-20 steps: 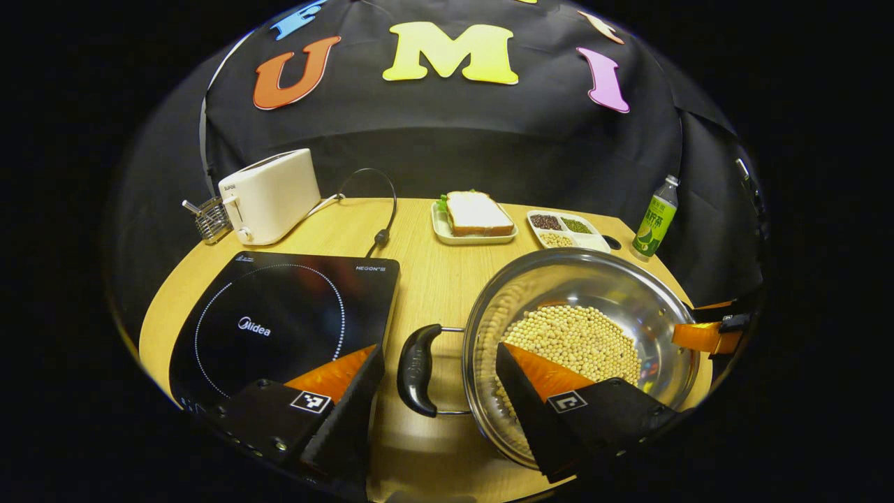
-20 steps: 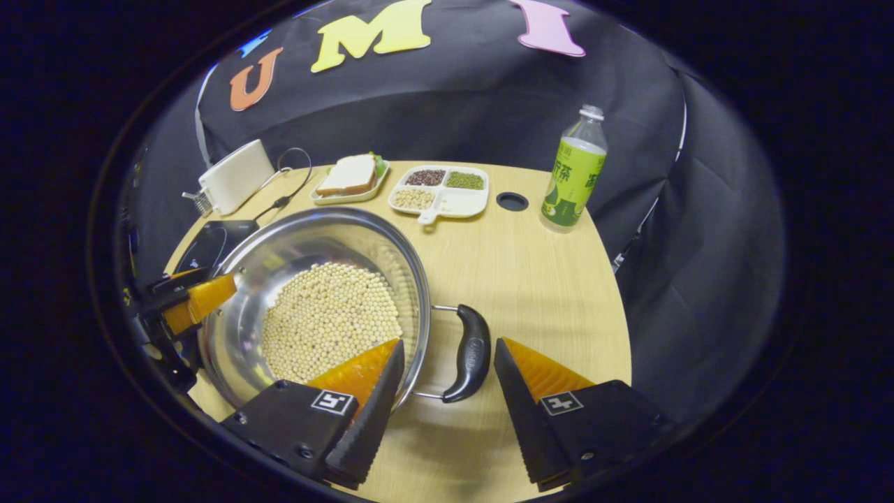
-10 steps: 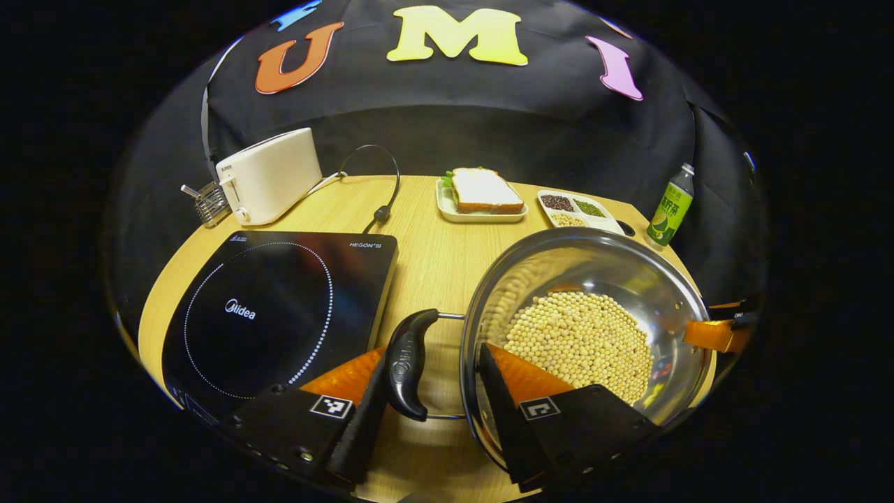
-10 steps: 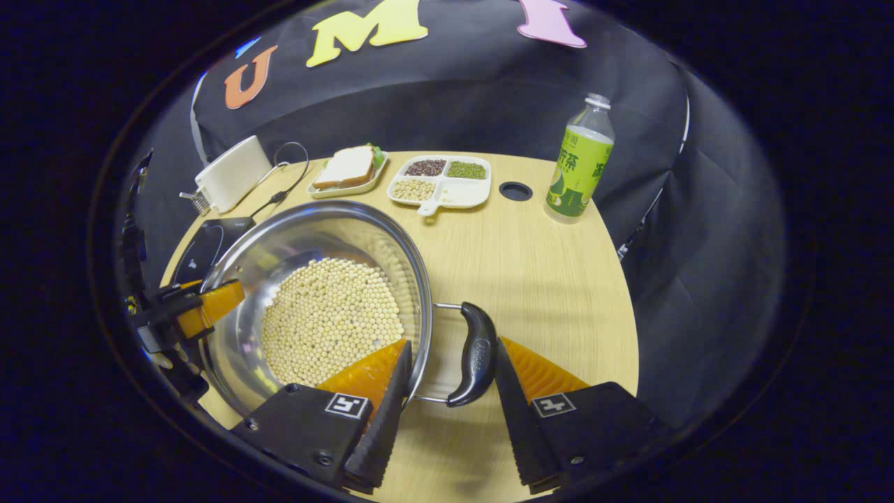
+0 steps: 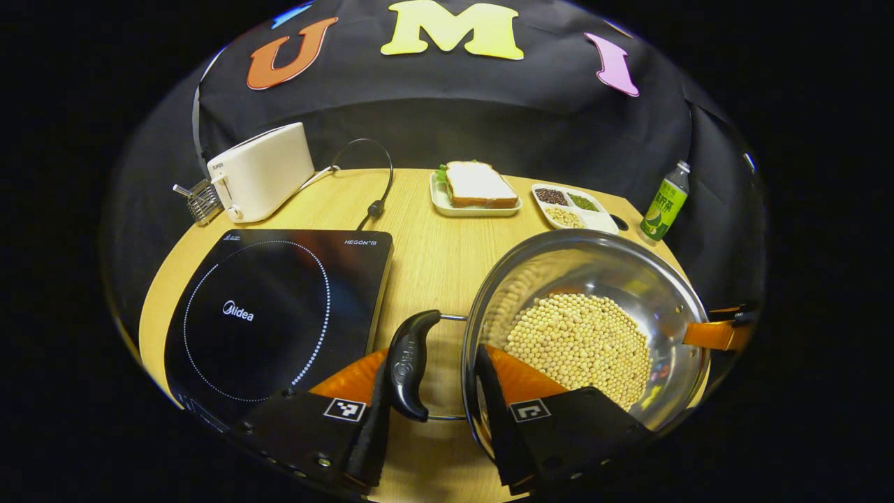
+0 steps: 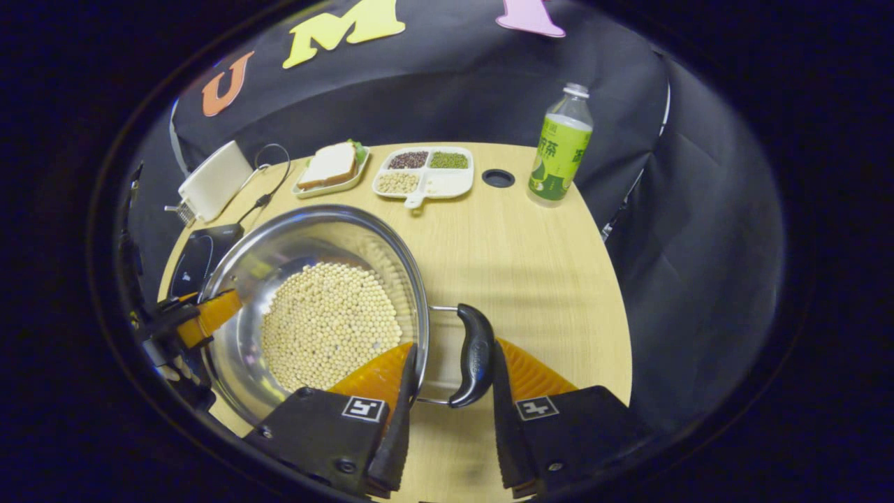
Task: First push the handle of the pot to place it horizontally, then grasp the pot with both hands and set it on the induction cooktop.
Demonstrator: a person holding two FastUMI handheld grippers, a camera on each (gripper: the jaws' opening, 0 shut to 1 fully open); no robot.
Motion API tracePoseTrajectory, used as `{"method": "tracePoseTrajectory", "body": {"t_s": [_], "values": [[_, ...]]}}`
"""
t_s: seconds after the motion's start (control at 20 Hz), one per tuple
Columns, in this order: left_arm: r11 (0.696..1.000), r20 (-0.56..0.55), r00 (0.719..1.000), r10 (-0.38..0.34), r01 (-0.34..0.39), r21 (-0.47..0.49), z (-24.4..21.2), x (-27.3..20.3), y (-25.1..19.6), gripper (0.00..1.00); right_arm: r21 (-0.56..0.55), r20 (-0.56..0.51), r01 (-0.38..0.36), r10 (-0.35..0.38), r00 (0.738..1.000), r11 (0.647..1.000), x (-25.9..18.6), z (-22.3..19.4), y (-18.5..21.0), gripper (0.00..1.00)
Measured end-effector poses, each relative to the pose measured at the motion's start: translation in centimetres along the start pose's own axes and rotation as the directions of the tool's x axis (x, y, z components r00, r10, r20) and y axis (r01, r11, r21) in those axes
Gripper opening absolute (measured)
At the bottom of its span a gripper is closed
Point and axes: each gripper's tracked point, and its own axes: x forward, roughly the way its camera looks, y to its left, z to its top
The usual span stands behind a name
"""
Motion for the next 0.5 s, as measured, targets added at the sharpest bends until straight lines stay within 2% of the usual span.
{"method": "tracePoseTrajectory", "body": {"t_s": [0.05, 0.1, 0.2, 0.25, 0.5], "values": [[1.000, 0.012, 1.000, -0.011, 0.011, 0.019, 0.5, -0.1, 0.0, 0.60, 0.006, 0.011, 0.007, -0.007, 1.000, 1.000, -1.2, -0.4, 0.1, 0.51], [0.999, 0.028, 0.999, -0.021, 0.020, 0.041, 0.9, 0.0, 0.0, 0.49, 0.017, 0.021, 0.013, -0.014, 1.000, 1.000, -2.2, -0.7, 0.3, 0.52], [0.997, 0.050, 0.998, -0.040, 0.037, 0.069, 1.7, -0.8, 0.2, 0.70, 0.045, 0.044, 0.020, -0.022, 0.999, 0.999, -4.1, -1.1, 0.8, 0.52], [0.996, 0.059, 0.997, -0.048, 0.043, 0.079, 1.7, -1.5, 0.3, 0.60, 0.050, 0.048, 0.022, -0.024, 0.999, 0.998, -5.0, -1.5, 1.2, 0.52], [0.993, 0.084, 0.995, -0.059, 0.050, 0.104, 2.5, -4.0, 1.8, 0.59, 0.056, 0.083, 0.018, -0.022, 0.996, 0.998, -8.3, -2.1, 3.7, 0.51]]}}
